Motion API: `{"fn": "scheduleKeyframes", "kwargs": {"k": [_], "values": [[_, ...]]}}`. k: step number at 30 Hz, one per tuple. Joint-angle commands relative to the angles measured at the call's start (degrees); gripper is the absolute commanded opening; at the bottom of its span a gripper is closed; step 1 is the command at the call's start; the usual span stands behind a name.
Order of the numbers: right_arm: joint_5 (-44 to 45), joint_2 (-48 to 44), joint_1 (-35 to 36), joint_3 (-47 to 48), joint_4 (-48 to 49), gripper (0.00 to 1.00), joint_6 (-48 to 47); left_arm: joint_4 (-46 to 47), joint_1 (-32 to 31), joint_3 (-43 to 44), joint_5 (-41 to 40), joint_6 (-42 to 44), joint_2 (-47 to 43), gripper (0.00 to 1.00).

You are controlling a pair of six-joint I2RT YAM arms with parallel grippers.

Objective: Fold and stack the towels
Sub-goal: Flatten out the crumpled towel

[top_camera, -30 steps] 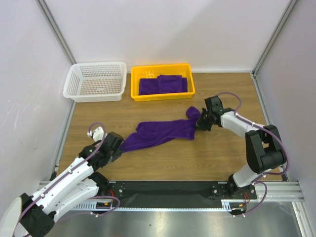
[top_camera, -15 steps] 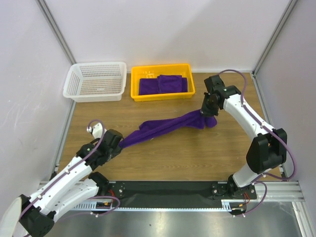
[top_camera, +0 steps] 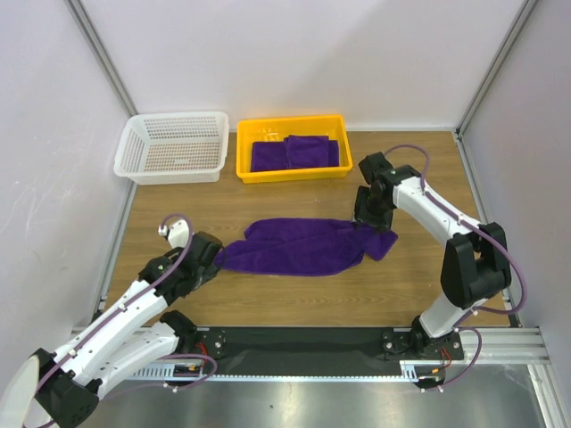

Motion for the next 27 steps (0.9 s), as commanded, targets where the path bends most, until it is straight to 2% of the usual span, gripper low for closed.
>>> {"fn": "scheduleKeyframes", "kwargs": {"k": [1,7,14,19,27], "values": [[-2.34,-5.73,1.02,-3.99,2.92,0.57,3.18,-0.24,0.20,2.68,-1.96,1.80,0.28,0.00],[-8.32,-15.67,1.38,-20.67,10.92,0.56,11.08,-0.07,0.72,2.86,-1.35,2.41,1.08,0.00],[-2.96,-23.59,0.77,-30.00,16.35,0.58,19.70,0.81,1.77,2.51,-0.38,4.70,0.99,0.01],[-1.40,-19.92,-0.38,-32.22,21.91,0.57,18.92,1.16,2.22,2.42,0.06,5.31,1.16,0.00],[7.39,-15.24,-1.17,-27.65,20.94,0.56,16.81,2.13,3.27,2.24,0.15,5.40,-0.24,0.00]]}}
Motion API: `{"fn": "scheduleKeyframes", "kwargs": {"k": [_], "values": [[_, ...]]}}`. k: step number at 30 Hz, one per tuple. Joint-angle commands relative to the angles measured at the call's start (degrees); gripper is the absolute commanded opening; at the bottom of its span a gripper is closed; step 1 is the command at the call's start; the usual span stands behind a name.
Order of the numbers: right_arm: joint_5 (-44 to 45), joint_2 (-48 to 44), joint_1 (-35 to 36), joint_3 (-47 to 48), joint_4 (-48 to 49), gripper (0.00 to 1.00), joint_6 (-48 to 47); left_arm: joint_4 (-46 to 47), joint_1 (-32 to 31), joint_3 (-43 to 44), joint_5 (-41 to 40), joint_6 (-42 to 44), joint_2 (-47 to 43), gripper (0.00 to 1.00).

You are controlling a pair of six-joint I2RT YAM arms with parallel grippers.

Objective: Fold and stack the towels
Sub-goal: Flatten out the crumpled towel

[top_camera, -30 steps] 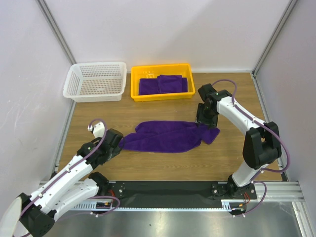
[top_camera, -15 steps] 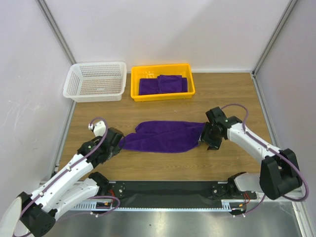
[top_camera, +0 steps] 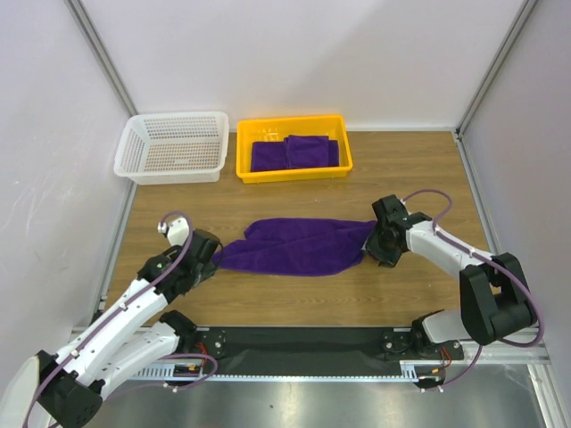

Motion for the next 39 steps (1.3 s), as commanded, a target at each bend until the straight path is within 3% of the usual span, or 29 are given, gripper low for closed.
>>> {"fn": "scheduleKeyframes", "kwargs": {"k": [1,11,15,21,22,28,39], "values": [[6.51,-0.25,-0.34,3.69,1.99,0.56,-0.63,1.65,0.85,1.76,-0.29,1.47,-0.96,0.00],[9.94,4.76,-0.69,4.65,6.30,0.54,-3.17,4.02,3.13,2.11,0.85,4.10,1.41,0.00],[12.92,6.95,-0.69,7.82,5.95,0.42,-5.46,4.90,3.75,2.38,1.03,5.16,1.58,0.00],[17.58,8.63,-0.78,15.01,5.69,0.02,-11.34,5.34,4.71,2.81,1.03,5.86,2.20,0.00],[18.37,9.06,-0.95,16.16,4.64,0.00,-12.05,5.25,4.80,2.90,0.94,5.86,2.11,0.00],[15.40,11.70,-4.81,24.42,5.77,0.00,-20.56,4.99,5.50,3.17,0.76,5.51,1.76,0.00],[4.06,33.91,-6.41,43.14,2.36,0.02,-29.11,4.99,6.29,2.99,1.11,4.90,2.46,0.00]]}}
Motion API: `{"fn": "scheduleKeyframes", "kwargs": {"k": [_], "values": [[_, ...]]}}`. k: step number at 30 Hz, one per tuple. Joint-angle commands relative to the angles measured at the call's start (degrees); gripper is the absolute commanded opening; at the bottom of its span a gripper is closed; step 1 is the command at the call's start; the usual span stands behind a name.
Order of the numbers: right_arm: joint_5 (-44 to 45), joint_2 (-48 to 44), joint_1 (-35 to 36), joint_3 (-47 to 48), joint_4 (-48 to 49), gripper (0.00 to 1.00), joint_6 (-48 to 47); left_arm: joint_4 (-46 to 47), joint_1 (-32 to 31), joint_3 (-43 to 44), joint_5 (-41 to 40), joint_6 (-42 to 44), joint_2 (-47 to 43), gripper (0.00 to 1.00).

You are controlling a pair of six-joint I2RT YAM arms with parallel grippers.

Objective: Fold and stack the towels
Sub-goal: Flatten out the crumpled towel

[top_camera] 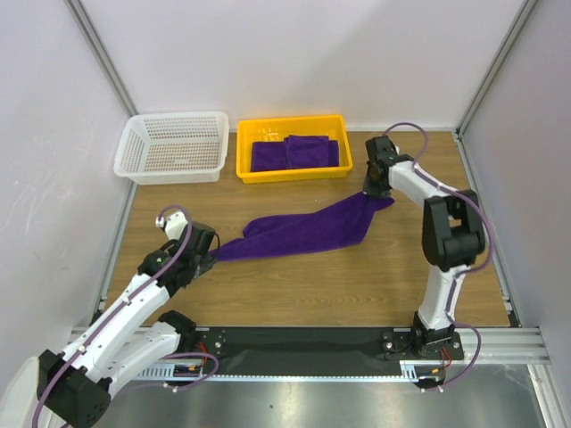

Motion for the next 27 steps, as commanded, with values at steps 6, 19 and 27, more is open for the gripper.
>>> {"fn": "scheduleKeyframes", "kwargs": {"k": [6,19,27], "values": [[-8.62,7.58,0.63,13.26,-6.27,0.44,-3.58,1.21,1.07,2.34,0.04,0.29,0.87,0.00],[-21.11,-13.51,0.46,-4.90,-11.56,0.66,8.01,5.51,2.39,1.46,2.94,2.39,1.31,0.00],[-21.11,-24.67,2.48,-26.33,3.00,0.66,28.55,7.54,3.09,1.02,5.05,4.42,2.54,0.00]]}}
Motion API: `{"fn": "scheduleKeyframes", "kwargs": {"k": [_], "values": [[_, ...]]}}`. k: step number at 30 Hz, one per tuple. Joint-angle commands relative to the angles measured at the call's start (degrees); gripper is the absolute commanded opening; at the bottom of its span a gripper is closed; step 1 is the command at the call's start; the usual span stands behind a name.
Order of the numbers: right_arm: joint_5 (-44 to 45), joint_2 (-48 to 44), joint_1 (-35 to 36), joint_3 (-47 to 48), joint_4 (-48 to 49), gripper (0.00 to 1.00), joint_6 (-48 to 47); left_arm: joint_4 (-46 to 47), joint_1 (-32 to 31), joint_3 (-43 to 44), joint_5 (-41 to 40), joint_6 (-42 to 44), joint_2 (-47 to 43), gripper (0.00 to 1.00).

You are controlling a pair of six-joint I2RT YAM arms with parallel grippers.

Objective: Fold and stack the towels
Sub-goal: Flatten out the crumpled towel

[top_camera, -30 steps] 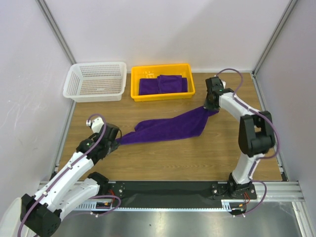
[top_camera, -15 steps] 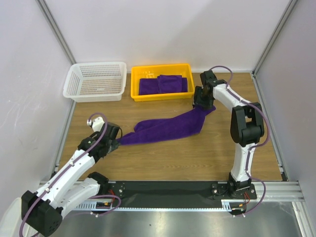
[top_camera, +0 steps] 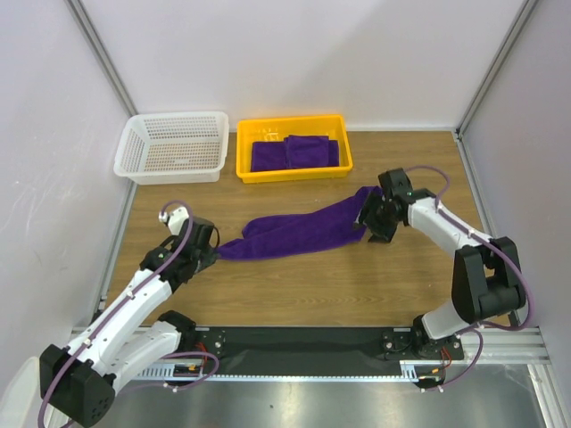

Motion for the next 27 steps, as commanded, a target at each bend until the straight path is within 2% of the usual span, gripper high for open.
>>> {"fn": "scheduleKeyframes", "kwargs": {"k": [1,11,20,27], "values": [[-0.76,-4.26,1.23,-6.49,9.86,0.66,12.73,2.55,0.80,0.91,1.30,1.99,0.01,0.00],[4.41,-4.98,2.46,-15.03,22.61,0.66,25.66,3.17,2.56,0.12,1.65,4.10,-2.02,0.00],[7.50,-2.95,3.61,-18.80,29.73,0.66,31.20,3.70,4.75,1.17,2.09,6.56,-1.93,0.00],[8.64,-1.29,3.70,-18.02,30.88,0.61,30.33,3.61,6.16,1.96,2.17,8.05,-1.75,0.00]]}}
